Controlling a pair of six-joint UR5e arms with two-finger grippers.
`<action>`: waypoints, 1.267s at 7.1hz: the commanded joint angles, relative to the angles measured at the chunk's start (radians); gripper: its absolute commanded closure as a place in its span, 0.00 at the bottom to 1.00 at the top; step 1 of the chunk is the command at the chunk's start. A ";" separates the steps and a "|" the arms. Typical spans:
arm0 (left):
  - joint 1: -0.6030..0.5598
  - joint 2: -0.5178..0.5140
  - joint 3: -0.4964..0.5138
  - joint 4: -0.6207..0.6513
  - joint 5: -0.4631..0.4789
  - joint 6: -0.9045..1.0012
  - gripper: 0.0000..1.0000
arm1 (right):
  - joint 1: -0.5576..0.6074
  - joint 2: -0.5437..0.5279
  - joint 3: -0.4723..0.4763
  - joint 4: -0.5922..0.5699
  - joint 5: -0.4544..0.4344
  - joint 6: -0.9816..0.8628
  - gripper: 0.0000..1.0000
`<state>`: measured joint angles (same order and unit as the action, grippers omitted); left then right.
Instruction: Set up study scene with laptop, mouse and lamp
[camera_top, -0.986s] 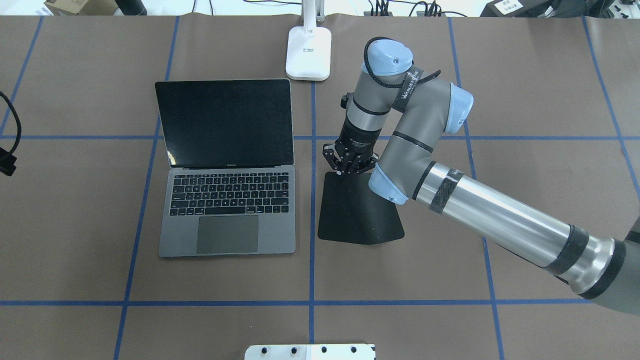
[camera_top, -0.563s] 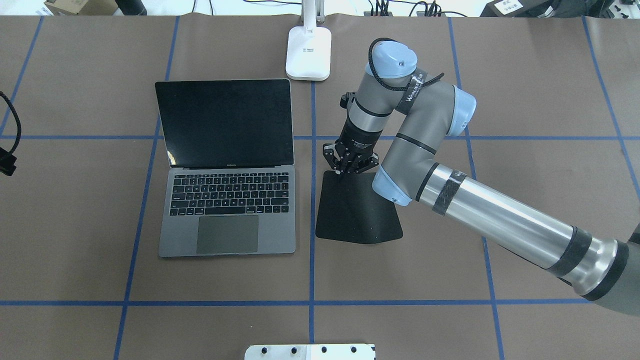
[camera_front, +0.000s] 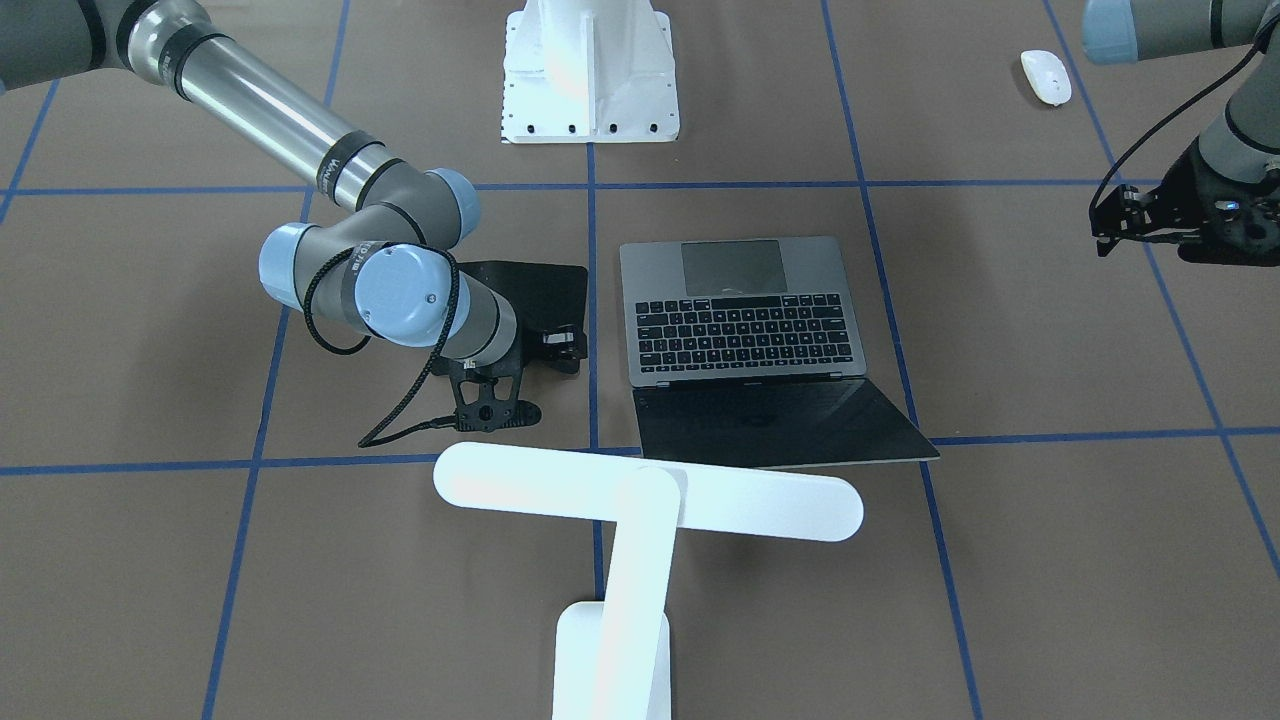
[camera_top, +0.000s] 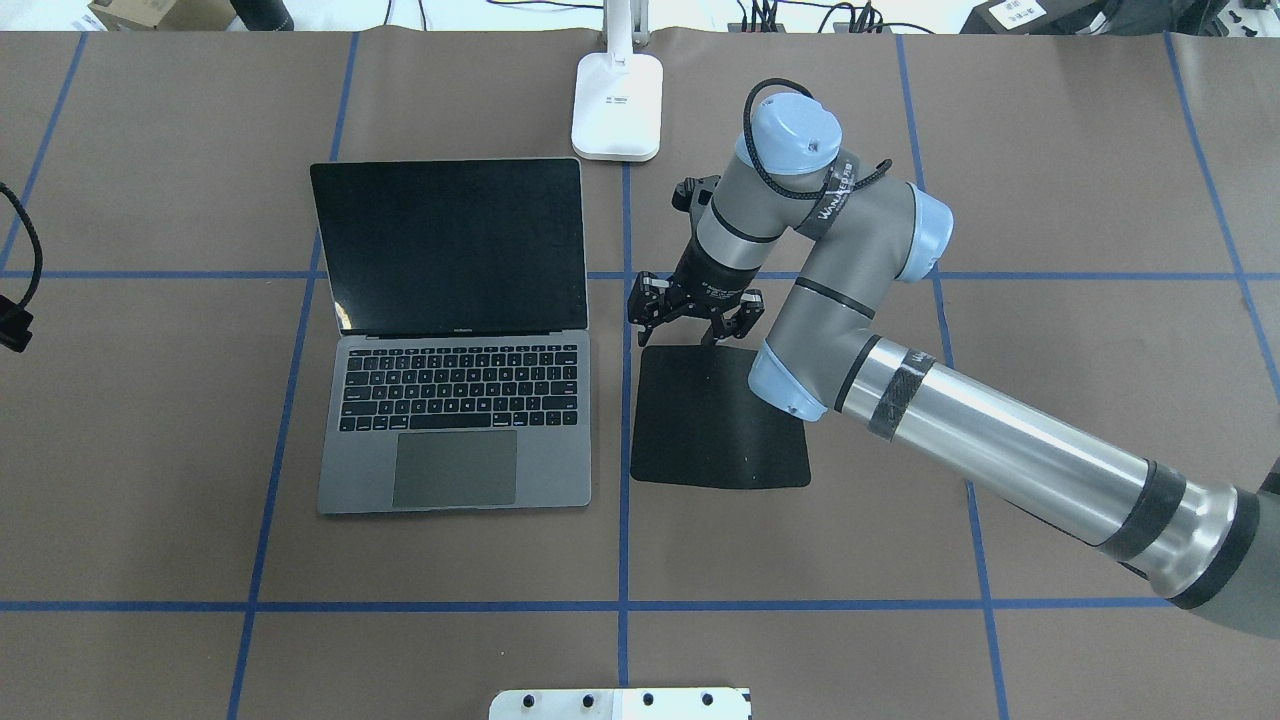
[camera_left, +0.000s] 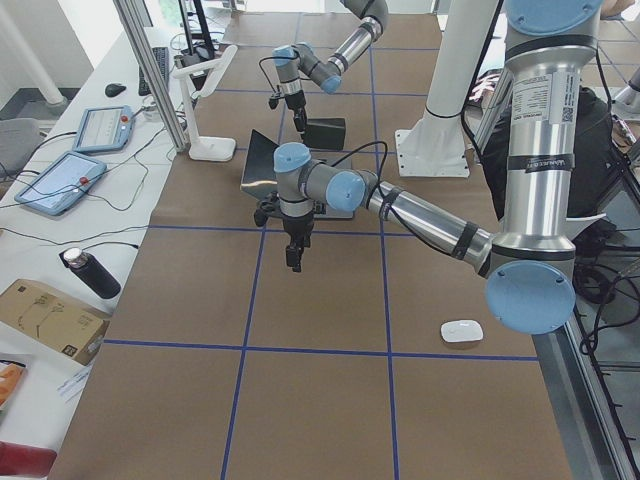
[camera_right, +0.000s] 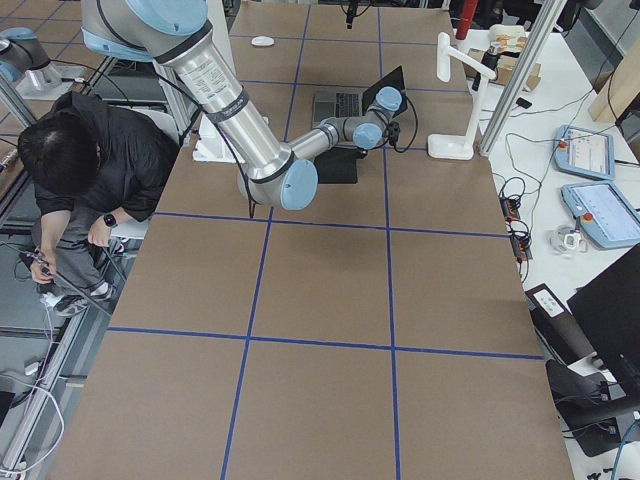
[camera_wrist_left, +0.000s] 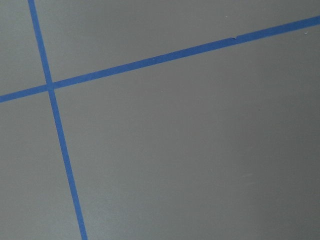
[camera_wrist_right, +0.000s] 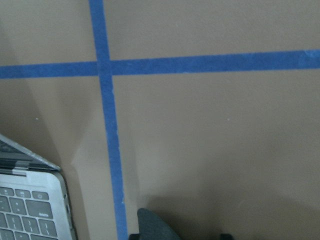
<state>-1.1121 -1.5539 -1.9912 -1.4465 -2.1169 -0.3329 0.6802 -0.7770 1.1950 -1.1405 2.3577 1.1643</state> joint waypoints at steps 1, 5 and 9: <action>0.000 0.000 0.002 0.000 0.000 0.000 0.00 | 0.002 0.004 0.002 0.007 -0.012 -0.002 0.00; 0.000 -0.002 0.009 0.000 0.000 0.000 0.00 | 0.079 -0.001 0.017 0.005 -0.055 0.008 0.00; -0.003 0.037 0.000 -0.020 -0.002 -0.002 0.00 | 0.212 -0.102 0.133 -0.008 -0.084 0.003 0.00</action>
<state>-1.1138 -1.5419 -1.9852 -1.4521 -2.1173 -0.3332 0.8478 -0.8347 1.2848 -1.1425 2.2902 1.1710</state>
